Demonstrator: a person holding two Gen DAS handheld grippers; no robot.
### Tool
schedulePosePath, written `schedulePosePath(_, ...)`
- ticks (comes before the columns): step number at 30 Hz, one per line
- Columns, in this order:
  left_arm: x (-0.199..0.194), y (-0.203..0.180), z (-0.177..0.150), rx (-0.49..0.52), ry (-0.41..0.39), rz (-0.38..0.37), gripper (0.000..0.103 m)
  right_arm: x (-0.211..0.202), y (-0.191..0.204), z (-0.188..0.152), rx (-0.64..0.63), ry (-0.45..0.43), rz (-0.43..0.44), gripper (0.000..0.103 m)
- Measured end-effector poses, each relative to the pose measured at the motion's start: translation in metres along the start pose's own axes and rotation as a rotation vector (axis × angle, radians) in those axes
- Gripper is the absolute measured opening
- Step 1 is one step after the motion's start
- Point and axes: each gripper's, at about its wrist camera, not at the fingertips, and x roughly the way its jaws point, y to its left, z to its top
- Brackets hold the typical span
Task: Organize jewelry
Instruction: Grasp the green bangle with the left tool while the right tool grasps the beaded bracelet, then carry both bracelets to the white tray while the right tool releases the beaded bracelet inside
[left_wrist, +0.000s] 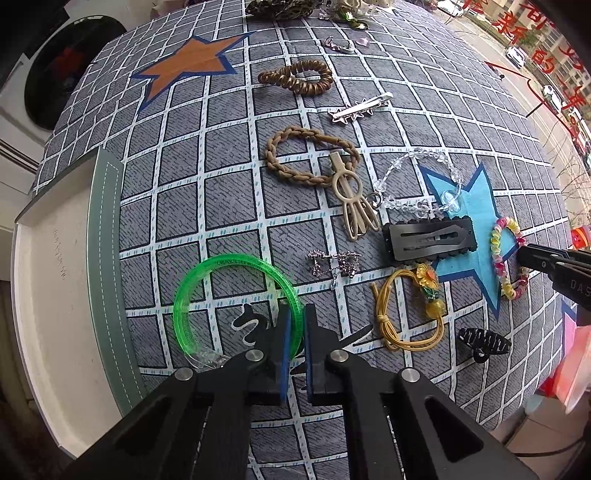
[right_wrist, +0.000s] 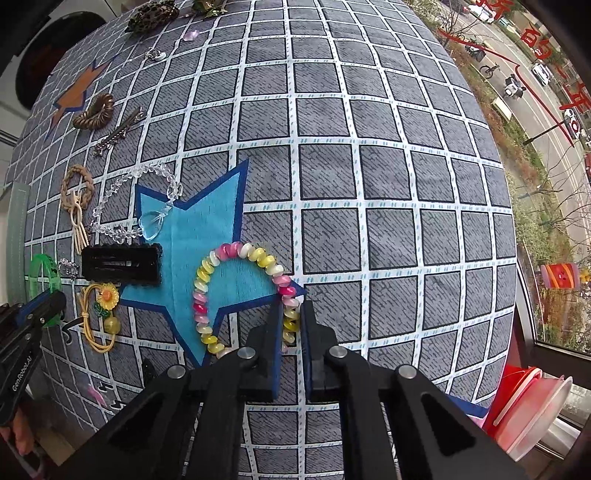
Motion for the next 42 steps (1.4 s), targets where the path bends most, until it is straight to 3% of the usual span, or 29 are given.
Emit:
schedulePosePath(9,-0.043,0.007,-0.016,0.009,-0.063,-0.018,0.013,-0.032,-0.023,0.002,0.04,-0.033,0.026,0.01)
schedulePosePath(16,-0.08,0.013,-0.017,0.011,-0.146,-0.032,0.013,-0.077,-0.008,0.013,0.023,-0.076,0.051,0.01)
schedulePosePath(20,-0.102,0.041,-0.021,-0.015,-0.189,-0.029,0.013,-0.099,0.013,0.022,-0.009,-0.104,0.086,0.01)
schedulePosePath(27,-0.129,0.089,-0.029,-0.064,-0.252,0.034,0.013,-0.118,0.082,0.04,-0.108,-0.146,0.185,0.01)
schedulePosePath(31,-0.139,0.128,-0.033,-0.12,-0.266,0.074,0.013,-0.123,0.112,0.029,-0.2,-0.166,0.254,0.01)
schedulePosePath(42,-0.109,0.223,-0.035,-0.247,-0.224,0.154,0.013,-0.097,0.266,0.06,-0.419,-0.135,0.365,0.009)
